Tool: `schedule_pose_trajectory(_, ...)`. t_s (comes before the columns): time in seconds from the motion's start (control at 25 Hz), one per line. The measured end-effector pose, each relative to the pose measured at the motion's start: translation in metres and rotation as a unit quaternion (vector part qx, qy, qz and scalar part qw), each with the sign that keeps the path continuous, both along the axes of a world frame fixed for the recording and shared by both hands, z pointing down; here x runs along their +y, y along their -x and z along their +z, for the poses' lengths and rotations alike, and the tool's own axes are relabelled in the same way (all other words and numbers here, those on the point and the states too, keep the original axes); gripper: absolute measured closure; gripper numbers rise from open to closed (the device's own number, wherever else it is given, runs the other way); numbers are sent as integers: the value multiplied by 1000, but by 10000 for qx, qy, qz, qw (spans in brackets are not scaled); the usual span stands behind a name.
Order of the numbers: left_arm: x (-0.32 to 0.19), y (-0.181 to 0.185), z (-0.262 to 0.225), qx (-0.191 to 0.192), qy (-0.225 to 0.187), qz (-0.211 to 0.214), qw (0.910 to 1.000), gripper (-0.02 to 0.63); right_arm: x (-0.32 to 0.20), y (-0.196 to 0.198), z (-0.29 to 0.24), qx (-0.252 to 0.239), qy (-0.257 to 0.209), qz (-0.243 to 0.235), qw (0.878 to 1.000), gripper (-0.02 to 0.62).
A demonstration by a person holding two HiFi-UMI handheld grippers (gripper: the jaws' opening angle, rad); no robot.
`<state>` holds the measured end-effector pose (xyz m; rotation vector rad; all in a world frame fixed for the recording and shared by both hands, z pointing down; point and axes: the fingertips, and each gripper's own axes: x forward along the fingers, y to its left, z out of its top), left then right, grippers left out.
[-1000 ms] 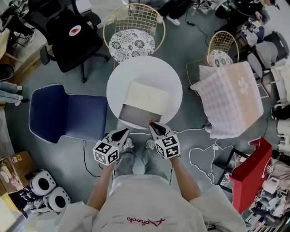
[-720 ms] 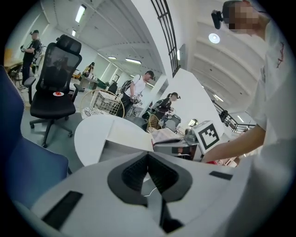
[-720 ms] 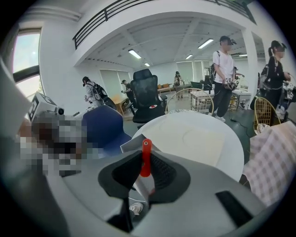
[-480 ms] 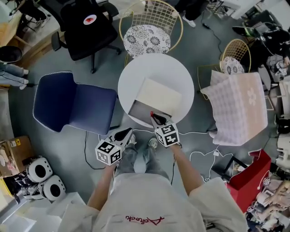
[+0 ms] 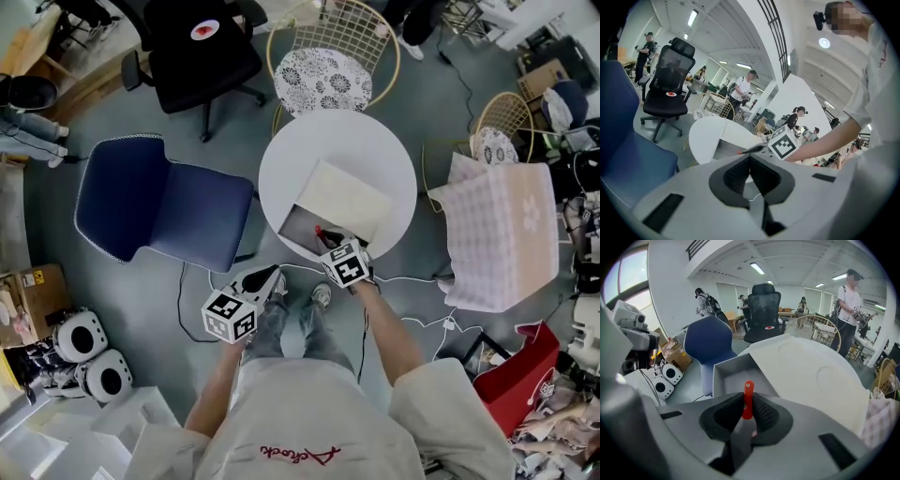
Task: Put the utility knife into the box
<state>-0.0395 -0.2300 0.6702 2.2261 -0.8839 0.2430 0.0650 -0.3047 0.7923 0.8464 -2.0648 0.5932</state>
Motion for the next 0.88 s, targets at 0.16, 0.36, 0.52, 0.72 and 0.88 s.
schedule_pose_trajectory(0.16,2,5,2,-6,30,-73,10000,595,3,1,21,244,249,-148,9993,532)
schedule_pose_trajectory(0.36,3,16,7,0,98,-206,9997,595,7,3,37,443,543,-91,9975,532)
schedule_pose_trajectory(0.52,1,23,9,-4,133,-289,9995,595,3,4,41,536,607,-77,9967,532)
schedule_pose_trajectory(0.72,-3,26,7,21,107,-319,9994,595,3,6,39,523,564,-98,9970,532)
schedule_pose_trajectory(0.88,-1,24,5,49,91,-302,9995,595,5,7,38,536,553,-154,9969,525)
